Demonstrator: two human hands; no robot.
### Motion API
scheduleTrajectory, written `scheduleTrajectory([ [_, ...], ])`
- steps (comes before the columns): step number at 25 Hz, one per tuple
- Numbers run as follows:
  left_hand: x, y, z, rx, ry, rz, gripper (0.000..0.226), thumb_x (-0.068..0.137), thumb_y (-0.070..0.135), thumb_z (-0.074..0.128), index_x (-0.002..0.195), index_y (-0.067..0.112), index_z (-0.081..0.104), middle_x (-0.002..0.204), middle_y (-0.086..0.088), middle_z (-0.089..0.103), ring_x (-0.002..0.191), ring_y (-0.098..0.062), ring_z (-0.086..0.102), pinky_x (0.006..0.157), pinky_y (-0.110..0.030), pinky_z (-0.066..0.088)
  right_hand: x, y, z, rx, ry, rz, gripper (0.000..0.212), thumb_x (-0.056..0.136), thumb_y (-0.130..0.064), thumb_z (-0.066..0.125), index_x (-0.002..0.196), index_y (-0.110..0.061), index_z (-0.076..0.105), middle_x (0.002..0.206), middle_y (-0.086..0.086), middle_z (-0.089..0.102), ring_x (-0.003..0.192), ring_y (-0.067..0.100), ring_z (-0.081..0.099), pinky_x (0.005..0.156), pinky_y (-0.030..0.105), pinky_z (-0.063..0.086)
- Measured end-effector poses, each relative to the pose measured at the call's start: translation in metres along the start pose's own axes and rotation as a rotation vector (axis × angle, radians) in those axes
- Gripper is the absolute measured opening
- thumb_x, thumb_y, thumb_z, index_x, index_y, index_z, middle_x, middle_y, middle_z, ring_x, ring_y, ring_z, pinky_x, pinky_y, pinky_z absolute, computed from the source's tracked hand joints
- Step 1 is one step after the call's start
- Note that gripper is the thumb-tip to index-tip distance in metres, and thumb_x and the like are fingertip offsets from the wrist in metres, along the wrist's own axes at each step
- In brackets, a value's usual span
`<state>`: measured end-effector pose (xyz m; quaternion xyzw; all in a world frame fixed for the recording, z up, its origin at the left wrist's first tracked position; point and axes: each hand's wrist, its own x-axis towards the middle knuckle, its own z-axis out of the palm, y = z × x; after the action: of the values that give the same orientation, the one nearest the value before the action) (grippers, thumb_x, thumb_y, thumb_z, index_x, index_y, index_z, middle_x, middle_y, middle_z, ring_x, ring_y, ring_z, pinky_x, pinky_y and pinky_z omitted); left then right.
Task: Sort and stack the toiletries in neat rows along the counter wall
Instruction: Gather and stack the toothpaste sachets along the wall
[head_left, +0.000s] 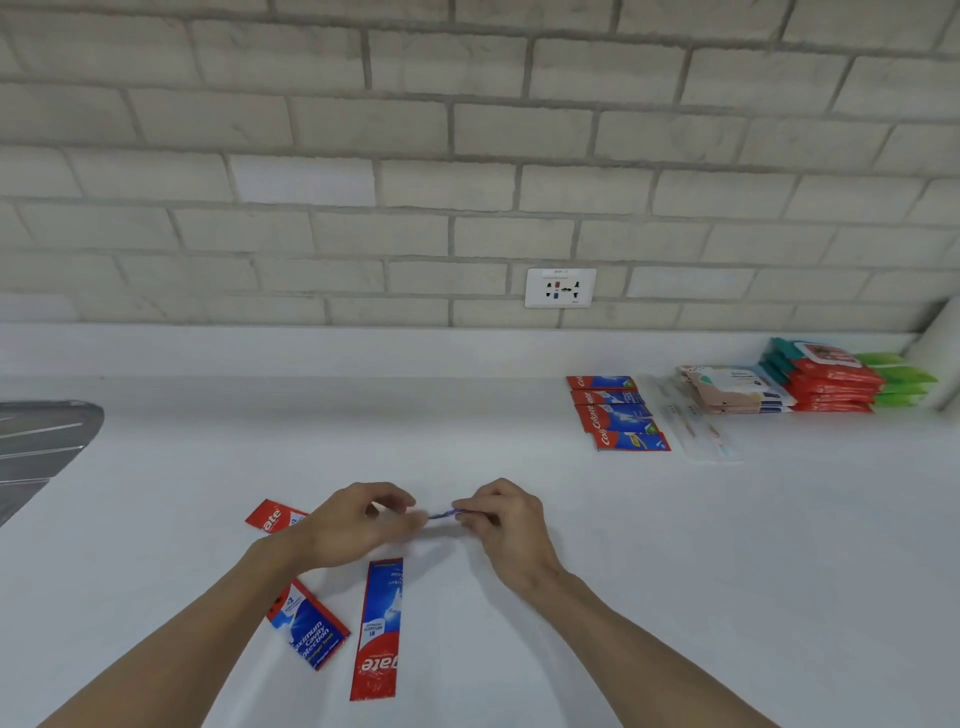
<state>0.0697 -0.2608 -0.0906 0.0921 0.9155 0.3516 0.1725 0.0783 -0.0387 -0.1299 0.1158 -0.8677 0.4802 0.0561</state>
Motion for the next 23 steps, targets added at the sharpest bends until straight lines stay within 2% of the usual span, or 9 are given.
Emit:
scheduleTrajectory([
  [2,0.008,0.009,0.001,-0.133,0.001,-0.074,0.033,0.086,0.064,0.048,0.105,0.04,0.061,0.114,0.014,0.062,0.103,-0.006,0.056,0.085,-0.026,0.043,0.001,0.008,-0.014,0.045,0.057,0.016,0.015,0.089,-0.007,0.063,0.092,-0.01,0.078,0.089,-0.012,0.058,0.079,-0.005,0.054,0.076,0.006,0.041],
  [5,0.023,0.029,0.002,-0.293,-0.005,-0.167,0.022,0.095,0.04,0.053,0.102,0.024,0.066,0.099,0.0,0.069,0.077,-0.015,0.059,0.067,-0.026,0.043,0.0,0.016,-0.037,0.084,0.134,0.031,0.015,0.088,-0.002,0.063,0.091,-0.007,0.077,0.088,-0.017,0.057,0.08,-0.011,0.058,0.074,0.007,0.043],
  [7,0.032,0.041,0.005,-0.495,-0.02,-0.184,0.016,0.093,0.022,0.06,0.103,0.012,0.068,0.087,-0.008,0.066,0.066,-0.018,0.055,0.057,-0.029,0.043,0.002,0.021,-0.052,0.141,0.181,0.029,0.015,0.085,0.005,0.066,0.092,-0.002,0.077,0.088,-0.007,0.059,0.08,-0.009,0.059,0.073,0.007,0.045],
  [9,0.042,0.052,0.009,-0.641,-0.034,-0.162,0.019,0.09,0.012,0.065,0.108,0.007,0.066,0.084,-0.012,0.061,0.063,-0.021,0.054,0.053,-0.032,0.045,0.006,0.028,-0.065,0.262,0.22,0.055,0.018,0.08,0.015,0.067,0.094,0.006,0.075,0.09,0.007,0.058,0.078,-0.004,0.062,0.073,0.009,0.049],
  [12,0.062,0.071,0.018,-0.691,0.017,-0.073,0.021,0.089,0.006,0.065,0.11,0.003,0.063,0.077,-0.016,0.061,0.058,-0.023,0.052,0.052,-0.03,0.049,0.013,0.043,-0.086,0.328,0.222,0.126,0.026,0.08,0.017,0.066,0.092,-0.003,0.077,0.097,0.008,0.067,0.084,0.005,0.068,0.078,0.02,0.056],
  [14,0.077,0.083,0.026,-0.702,0.08,-0.019,0.018,0.089,0.003,0.063,0.108,0.002,0.063,0.079,-0.018,0.061,0.056,-0.022,0.053,0.052,-0.03,0.05,0.02,0.051,-0.102,0.46,0.173,0.245,0.028,0.083,0.012,0.065,0.095,-0.011,0.075,0.096,0.004,0.074,0.083,0.011,0.072,0.075,0.022,0.056],
  [16,0.091,0.093,0.034,-0.702,0.135,0.013,0.016,0.089,0.002,0.063,0.105,0.001,0.064,0.083,-0.02,0.062,0.056,-0.023,0.055,0.054,-0.031,0.052,0.027,0.057,-0.117,0.632,0.155,0.359,0.026,0.085,0.011,0.06,0.099,-0.008,0.072,0.098,0.008,0.075,0.083,0.019,0.074,0.078,0.027,0.057],
  [18,0.108,0.106,0.042,-0.713,0.161,0.033,0.015,0.089,0.001,0.064,0.103,-0.001,0.065,0.084,-0.021,0.062,0.055,-0.023,0.056,0.054,-0.031,0.052,0.035,0.063,-0.132,0.735,0.167,0.39,0.018,0.088,0.006,0.061,0.1,-0.004,0.071,0.1,0.016,0.073,0.082,0.027,0.074,0.079,0.032,0.059],
  [23,0.147,0.138,0.062,-0.738,0.162,0.034,0.017,0.087,0.001,0.065,0.105,-0.002,0.064,0.083,-0.021,0.063,0.054,-0.023,0.056,0.053,-0.029,0.052,0.051,0.085,-0.168,0.662,0.238,0.39,0.012,0.086,0.0,0.069,0.096,-0.006,0.072,0.095,0.016,0.074,0.076,0.023,0.074,0.068,0.023,0.058],
])
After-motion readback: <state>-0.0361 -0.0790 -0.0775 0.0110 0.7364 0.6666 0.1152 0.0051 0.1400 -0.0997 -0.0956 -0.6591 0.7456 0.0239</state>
